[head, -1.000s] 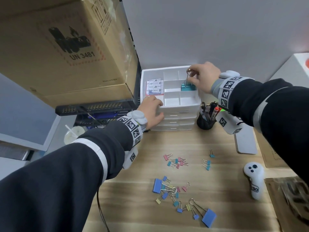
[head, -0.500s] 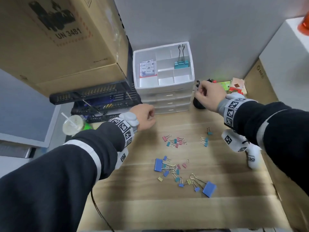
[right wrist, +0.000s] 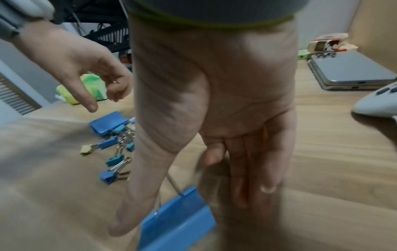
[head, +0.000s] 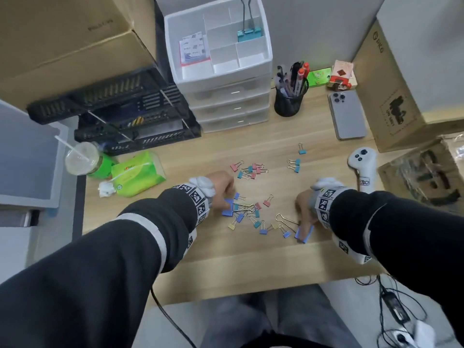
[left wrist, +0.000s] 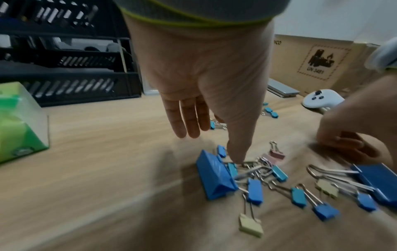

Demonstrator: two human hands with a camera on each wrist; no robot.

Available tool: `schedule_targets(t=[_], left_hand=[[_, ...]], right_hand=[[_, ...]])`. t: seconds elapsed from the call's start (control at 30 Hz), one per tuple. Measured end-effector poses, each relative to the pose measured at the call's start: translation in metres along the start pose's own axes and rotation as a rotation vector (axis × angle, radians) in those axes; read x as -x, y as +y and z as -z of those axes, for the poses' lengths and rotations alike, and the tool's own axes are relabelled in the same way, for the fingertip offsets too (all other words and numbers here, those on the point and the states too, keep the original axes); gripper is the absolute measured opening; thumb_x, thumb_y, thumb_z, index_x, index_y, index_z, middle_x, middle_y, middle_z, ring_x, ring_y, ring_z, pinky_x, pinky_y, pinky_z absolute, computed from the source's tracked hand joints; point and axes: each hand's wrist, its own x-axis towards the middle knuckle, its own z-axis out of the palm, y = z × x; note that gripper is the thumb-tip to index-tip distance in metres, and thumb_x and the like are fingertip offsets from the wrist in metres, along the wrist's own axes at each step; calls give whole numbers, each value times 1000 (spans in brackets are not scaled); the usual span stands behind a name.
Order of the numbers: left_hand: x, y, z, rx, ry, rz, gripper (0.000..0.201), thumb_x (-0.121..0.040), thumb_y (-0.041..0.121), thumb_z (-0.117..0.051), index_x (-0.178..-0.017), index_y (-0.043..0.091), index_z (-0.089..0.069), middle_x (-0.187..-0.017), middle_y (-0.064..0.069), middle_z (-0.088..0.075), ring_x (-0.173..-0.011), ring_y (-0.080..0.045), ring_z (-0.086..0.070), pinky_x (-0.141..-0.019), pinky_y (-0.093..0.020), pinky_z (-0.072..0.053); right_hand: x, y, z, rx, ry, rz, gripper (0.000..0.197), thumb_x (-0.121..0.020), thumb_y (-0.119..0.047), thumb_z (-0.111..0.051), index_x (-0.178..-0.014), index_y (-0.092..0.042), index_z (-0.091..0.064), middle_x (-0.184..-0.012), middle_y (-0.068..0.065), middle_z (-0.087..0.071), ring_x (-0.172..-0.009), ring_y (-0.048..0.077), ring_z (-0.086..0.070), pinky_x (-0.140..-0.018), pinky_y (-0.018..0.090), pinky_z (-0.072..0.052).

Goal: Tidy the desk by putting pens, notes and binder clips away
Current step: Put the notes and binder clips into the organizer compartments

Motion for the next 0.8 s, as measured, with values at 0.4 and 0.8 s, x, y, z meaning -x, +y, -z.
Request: schedule_targets(t=[0.4, 0.8], left_hand=[[-19, 13, -40, -51, -12, 64, 36, -84, 18, -67, -110, 13, -44, -107, -5, -49, -85, -21, -49, -64, -27, -37], [13, 3, -11, 248, 69, 39, 56, -70, 33, -80, -120, 19, -59, -102, 5, -63, -89, -18, -62, -76, -30, -53]], right_hand=[[7, -27, -27, 106, 105, 24, 34, -69, -42, -73, -97, -22, -75, -89, -7, -73, -74, 13, -63, -65, 21, -50], [16, 5, 22, -567, 38, 306, 51, -70, -30, -84, -112, -18, -60, -91, 3, -74, -68, 15, -66, -60, 24, -55]])
